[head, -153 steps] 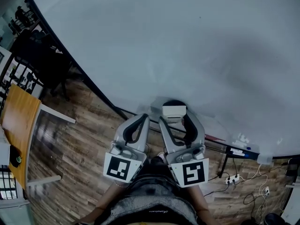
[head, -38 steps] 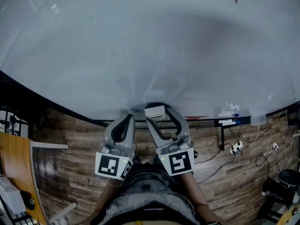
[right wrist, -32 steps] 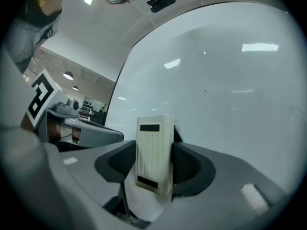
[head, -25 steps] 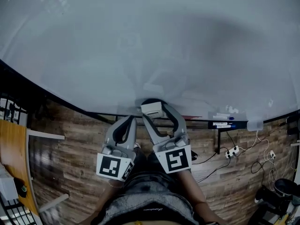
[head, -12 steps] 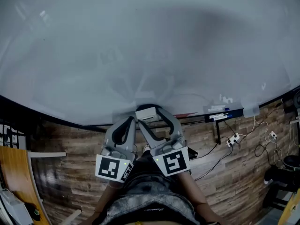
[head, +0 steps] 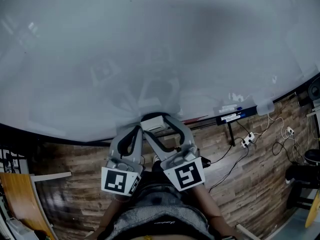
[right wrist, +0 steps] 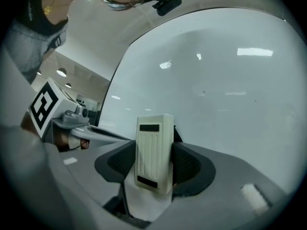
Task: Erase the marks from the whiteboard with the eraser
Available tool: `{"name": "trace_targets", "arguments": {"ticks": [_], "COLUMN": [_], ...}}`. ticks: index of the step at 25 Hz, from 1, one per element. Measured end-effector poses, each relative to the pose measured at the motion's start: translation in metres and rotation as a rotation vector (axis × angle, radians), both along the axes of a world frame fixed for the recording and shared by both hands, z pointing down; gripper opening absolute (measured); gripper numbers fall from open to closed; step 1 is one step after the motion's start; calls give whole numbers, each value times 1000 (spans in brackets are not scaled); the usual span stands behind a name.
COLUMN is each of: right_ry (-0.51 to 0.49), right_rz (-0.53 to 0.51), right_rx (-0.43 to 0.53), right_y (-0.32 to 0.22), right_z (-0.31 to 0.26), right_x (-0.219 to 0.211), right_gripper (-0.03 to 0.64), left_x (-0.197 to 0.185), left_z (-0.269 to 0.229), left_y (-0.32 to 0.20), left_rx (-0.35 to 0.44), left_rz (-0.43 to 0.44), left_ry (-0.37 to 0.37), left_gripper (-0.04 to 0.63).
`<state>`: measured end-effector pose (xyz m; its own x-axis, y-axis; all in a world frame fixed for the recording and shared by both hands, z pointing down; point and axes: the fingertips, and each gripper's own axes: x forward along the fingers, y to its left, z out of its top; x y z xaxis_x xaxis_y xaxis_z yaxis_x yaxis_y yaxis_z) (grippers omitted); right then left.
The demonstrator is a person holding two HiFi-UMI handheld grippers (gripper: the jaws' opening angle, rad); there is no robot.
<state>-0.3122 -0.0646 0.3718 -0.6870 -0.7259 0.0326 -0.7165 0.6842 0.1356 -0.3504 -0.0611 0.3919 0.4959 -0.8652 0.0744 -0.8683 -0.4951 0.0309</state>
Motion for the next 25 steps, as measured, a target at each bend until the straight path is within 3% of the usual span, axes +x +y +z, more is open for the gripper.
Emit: {"name": "trace_targets", "arguments": {"ticks": [6,13,25], "right_ry": [16,16,4], "right_rz": [-41,-60,0], "right_rx": [9,17,2], "right_y": [7,-7,-33], "right_z": [-5,-11,-8], "right_x": [17,74,210], "right_gripper": [244,244,244], "left_x": [20,55,177], "left_z": [-7,-5,-10], "left_y": [1,-12,-31], "left_rx": [4,-10,-2], "left_rz": [-20,-92,-74], "left_ry": [-6,-9,-23], "left_gripper": [3,3,3]}}
